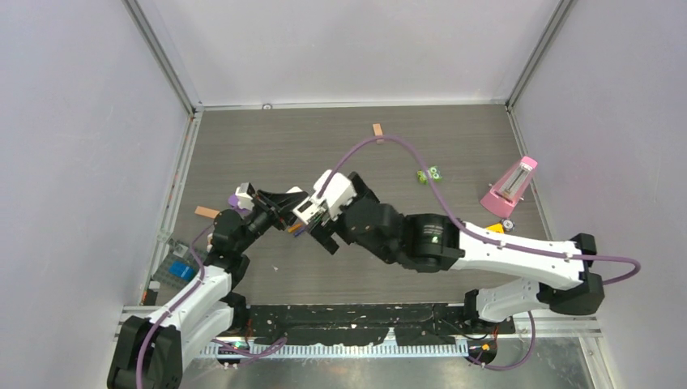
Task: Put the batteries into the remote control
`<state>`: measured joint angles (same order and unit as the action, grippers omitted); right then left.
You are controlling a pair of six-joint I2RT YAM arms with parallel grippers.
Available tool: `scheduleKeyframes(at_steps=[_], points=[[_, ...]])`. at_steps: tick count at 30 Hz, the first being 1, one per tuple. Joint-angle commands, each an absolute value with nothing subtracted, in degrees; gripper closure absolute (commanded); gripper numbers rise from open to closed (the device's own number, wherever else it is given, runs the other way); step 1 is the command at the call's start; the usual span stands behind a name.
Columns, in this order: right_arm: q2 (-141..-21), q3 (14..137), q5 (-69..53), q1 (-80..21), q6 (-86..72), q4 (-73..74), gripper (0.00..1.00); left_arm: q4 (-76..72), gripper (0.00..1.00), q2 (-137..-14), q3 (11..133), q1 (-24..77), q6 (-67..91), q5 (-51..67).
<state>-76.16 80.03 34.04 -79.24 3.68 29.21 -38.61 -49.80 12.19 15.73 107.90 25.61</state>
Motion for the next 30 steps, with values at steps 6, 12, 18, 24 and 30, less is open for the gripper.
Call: scheduleKeyframes(at_steps=[6, 12, 18, 24, 30], points=[[-62.1, 66.4, 15.5, -65.4, -40.0, 19.3, 0.02, -43.3, 1.00, -46.6, 16.7, 15.4, 96.1, 28.7], [-58.9, 61.0, 12.2, -64.2, -45.1, 11.5, 0.03, -44.0, 1.00, -45.1, 18.4, 15.4, 89.4, 33.6], [-60.6, 63.6, 6.1, -64.1, -40.5, 12.3, 0.17, -44.4, 1.00, -44.5, 19.0, 15.4, 87.7, 36.1], [-63.5, 68.4, 4.2, -64.1, -33.3, 20.3, 0.24, -44.7, 1.00, -45.3, 22.0, 15.4, 86.8, 37.6], [-67.7, 70.6, 4.3, -64.1, -31.8, 21.0, 0.31, -46.2, 1.00, -45.3, 23.0, 15.4, 86.5, 38.8]])
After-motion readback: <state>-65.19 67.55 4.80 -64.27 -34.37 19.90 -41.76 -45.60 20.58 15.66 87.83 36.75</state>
